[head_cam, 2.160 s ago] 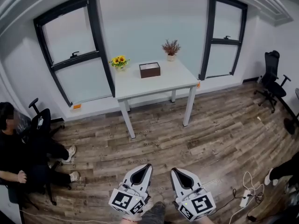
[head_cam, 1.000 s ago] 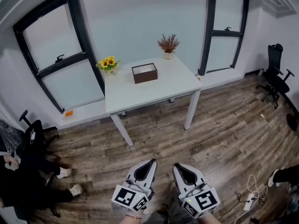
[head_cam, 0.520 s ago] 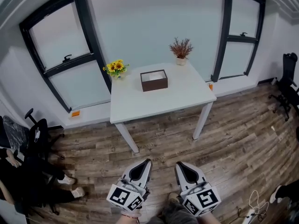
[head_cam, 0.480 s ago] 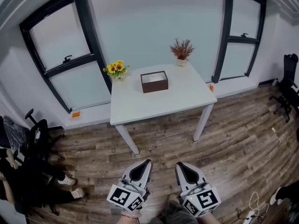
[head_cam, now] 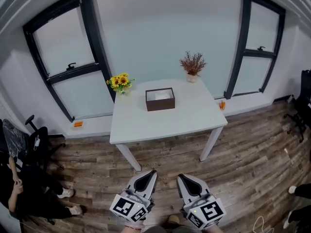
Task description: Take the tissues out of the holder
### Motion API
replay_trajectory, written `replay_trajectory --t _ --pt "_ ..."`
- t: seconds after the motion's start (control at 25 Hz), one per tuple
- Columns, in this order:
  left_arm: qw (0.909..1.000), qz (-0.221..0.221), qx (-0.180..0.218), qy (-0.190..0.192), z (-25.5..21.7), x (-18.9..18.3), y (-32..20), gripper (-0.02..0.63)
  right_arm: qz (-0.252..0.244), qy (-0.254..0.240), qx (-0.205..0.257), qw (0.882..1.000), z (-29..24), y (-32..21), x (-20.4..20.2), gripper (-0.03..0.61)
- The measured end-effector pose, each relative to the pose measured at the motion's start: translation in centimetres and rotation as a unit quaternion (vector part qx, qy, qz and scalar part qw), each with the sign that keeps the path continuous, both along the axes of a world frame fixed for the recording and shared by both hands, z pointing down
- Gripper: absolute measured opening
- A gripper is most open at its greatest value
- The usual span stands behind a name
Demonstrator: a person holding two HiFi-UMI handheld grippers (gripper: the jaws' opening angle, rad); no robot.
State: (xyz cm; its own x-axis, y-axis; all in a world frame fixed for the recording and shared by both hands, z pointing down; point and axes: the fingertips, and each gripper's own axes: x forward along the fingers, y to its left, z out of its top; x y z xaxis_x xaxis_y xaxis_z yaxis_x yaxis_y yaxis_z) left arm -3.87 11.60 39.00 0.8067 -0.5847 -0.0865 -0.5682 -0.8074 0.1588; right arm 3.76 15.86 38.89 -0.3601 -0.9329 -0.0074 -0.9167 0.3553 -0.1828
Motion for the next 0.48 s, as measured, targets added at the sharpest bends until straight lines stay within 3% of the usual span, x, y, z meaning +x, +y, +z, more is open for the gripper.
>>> replay_trajectory --t 0.48 --pt "0.9998 -0.015 0.000 -0.010 0.1 1.6 -3.1 0.008 -0.015 -0.023 -0.006 1.000 0.8 -3.4 2.0 0.006"
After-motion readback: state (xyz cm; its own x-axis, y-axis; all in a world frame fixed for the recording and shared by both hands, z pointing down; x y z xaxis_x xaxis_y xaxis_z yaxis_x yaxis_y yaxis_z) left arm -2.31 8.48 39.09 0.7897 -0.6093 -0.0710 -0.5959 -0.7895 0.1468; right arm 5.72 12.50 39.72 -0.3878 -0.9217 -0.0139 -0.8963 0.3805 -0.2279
